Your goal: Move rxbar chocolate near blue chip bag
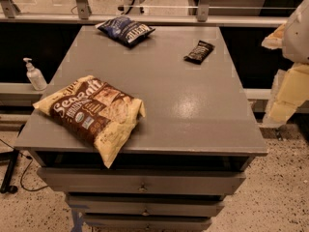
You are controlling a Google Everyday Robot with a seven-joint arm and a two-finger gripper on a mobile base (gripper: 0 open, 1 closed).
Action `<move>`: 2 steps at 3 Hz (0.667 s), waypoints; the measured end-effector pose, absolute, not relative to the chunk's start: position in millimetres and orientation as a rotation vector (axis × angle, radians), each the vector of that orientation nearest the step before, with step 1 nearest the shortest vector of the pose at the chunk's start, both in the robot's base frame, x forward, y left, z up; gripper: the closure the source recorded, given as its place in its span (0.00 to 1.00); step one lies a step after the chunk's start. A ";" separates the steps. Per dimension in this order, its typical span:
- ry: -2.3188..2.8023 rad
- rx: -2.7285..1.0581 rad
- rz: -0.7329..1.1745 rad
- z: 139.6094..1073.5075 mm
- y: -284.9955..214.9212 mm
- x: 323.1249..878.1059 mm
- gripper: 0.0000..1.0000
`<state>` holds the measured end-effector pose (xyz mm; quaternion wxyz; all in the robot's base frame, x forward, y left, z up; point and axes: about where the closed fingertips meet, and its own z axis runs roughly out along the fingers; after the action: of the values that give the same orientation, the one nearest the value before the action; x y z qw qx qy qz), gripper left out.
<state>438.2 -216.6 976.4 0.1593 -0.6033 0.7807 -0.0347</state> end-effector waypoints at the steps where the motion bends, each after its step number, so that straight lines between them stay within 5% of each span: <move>1: 2.231 -1.724 -0.099 976.5 -216.6 438.2 0.00; 2: 2.226 -1.669 -0.078 974.3 -211.4 447.0 0.00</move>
Offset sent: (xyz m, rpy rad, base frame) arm 0.0223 0.0114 -0.0106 0.0962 -0.0286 -0.0609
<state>447.0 -211.4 974.3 0.1784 -0.5899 0.7870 -0.0276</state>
